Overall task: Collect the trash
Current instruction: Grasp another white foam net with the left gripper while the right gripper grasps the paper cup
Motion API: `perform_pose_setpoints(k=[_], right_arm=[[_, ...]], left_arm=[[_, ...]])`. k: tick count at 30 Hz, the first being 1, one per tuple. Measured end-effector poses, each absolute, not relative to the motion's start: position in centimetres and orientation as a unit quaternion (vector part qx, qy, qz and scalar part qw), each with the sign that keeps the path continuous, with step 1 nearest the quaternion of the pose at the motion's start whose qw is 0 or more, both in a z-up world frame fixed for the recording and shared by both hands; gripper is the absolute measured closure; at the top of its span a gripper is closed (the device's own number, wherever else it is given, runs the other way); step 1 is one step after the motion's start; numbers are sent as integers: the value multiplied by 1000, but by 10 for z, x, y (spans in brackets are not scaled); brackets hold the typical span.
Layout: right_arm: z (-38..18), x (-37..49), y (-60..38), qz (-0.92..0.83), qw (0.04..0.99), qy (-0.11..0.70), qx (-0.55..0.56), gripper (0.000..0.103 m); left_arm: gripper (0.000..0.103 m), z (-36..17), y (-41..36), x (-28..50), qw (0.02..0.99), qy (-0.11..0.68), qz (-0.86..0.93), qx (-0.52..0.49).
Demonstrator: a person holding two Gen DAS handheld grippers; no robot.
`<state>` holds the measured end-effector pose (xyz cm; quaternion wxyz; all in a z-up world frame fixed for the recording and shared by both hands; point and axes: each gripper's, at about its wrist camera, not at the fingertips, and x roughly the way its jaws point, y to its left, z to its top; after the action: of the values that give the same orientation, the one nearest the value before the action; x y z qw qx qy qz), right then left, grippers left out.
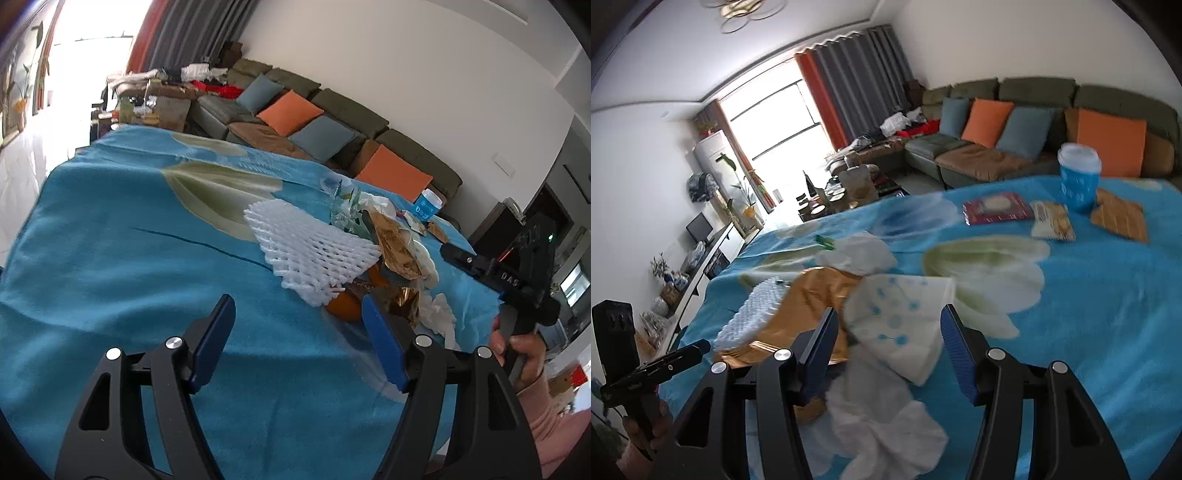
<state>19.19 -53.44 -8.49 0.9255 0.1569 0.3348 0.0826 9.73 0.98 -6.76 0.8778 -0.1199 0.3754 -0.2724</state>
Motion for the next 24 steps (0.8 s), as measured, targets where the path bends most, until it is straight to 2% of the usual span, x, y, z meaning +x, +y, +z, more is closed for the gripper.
perform_pose_setpoints(k=[8, 12, 14, 16, 19, 21, 24], right_arm=[[-105, 204, -540, 90, 910, 357, 191, 49], [-109, 209, -539, 102, 903, 363, 204, 62], [-109, 209, -540, 104, 902, 364, 209, 64], [-111, 210, -542, 104, 901, 364, 214, 70], [-110, 208, -543, 104, 902, 362, 214, 82], [-108, 207, -543, 106, 902, 360, 213, 91], [-106, 204, -544, 108, 904, 354, 213, 95]], left_arm=[[37, -73, -1, 119, 859, 401, -284, -141], [47, -77, -3, 126, 849, 415, -290, -152], [50, -77, -5, 127, 846, 419, -293, -152], [58, -78, -7, 129, 844, 421, -295, -155], [65, -81, -11, 132, 841, 427, -294, -155], [74, -82, -12, 132, 840, 429, -295, -154], [81, -81, -12, 132, 840, 426, -297, -156]])
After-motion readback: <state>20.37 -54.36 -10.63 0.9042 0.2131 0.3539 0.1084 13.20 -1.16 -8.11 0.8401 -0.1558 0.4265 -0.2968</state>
